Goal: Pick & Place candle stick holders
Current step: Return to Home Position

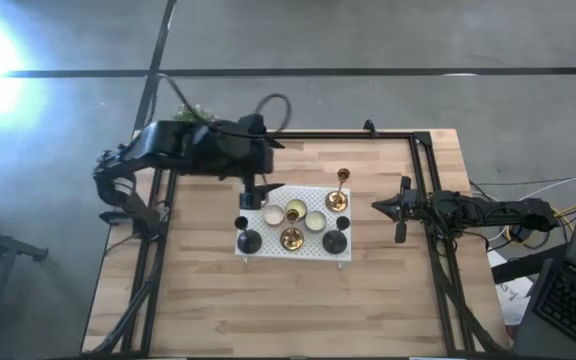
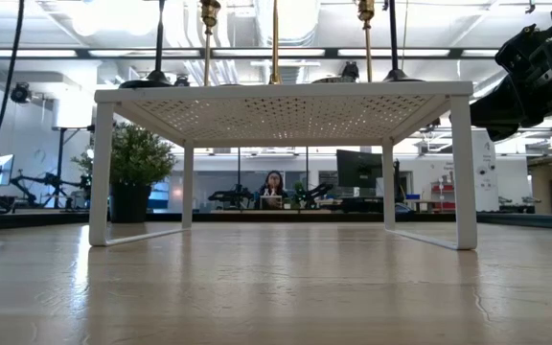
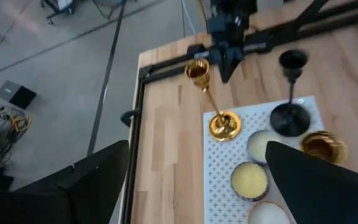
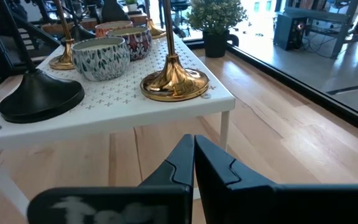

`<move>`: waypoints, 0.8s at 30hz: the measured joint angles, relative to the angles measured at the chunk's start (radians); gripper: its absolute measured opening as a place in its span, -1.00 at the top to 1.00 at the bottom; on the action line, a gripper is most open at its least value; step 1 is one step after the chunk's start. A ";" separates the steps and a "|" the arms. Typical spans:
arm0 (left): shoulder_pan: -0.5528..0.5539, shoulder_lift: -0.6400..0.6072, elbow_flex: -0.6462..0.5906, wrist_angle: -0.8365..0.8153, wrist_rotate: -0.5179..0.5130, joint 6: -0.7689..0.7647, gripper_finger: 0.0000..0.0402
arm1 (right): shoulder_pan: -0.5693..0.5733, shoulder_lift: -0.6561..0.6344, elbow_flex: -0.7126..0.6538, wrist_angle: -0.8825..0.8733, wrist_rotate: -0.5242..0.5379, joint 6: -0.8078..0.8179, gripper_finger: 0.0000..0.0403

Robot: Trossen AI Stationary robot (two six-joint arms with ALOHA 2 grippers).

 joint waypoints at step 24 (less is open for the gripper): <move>-0.281 -0.266 -0.076 -0.049 -0.375 -0.252 -0.89 | 0.000 0.000 0.000 0.000 0.000 0.000 0.96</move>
